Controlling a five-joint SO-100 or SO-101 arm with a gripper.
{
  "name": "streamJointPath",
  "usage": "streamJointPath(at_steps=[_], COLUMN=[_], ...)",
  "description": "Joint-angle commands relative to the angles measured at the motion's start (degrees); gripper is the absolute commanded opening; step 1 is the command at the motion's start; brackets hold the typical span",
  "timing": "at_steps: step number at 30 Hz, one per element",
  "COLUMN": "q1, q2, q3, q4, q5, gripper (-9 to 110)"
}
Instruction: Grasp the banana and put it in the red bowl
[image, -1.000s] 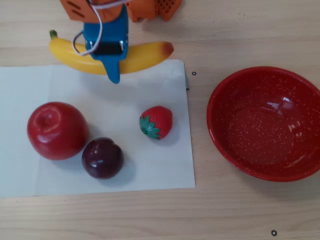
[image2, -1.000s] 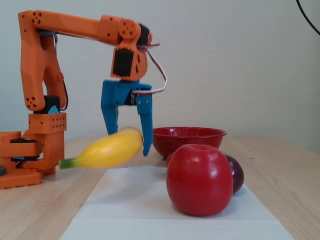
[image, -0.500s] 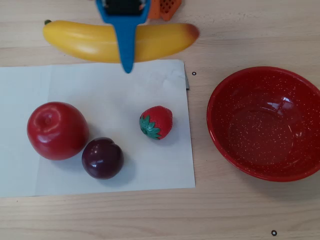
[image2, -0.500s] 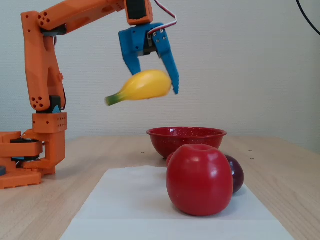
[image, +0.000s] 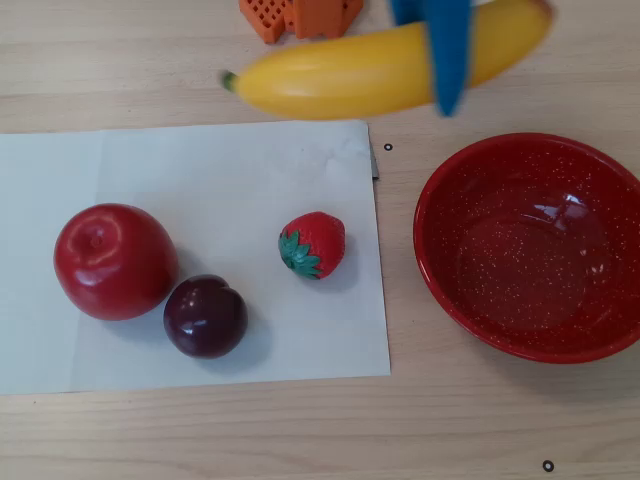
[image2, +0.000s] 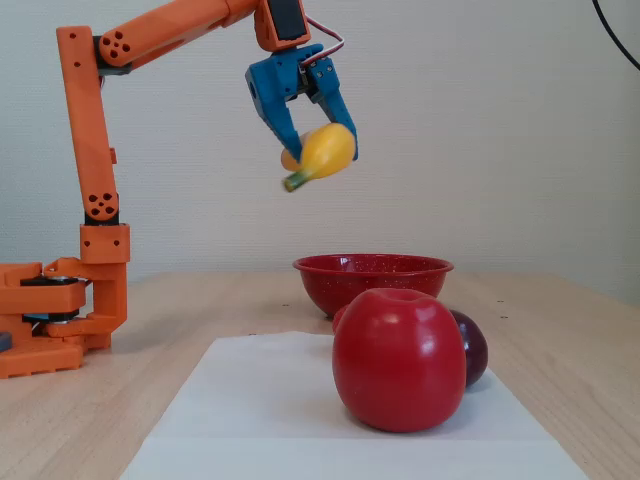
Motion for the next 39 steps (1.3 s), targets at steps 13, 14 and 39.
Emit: streamJointPath(at_steps=[13, 14, 39], q1=[13.18, 13.62, 15.64], q2=[0.7, 0.0, -9.67], q3=[11.25, 12.48, 23.12], q4=[-28.83, -30.67, -46.32], q5=[-2.2, -2.02, 2.72], gripper=[0, 0, 33])
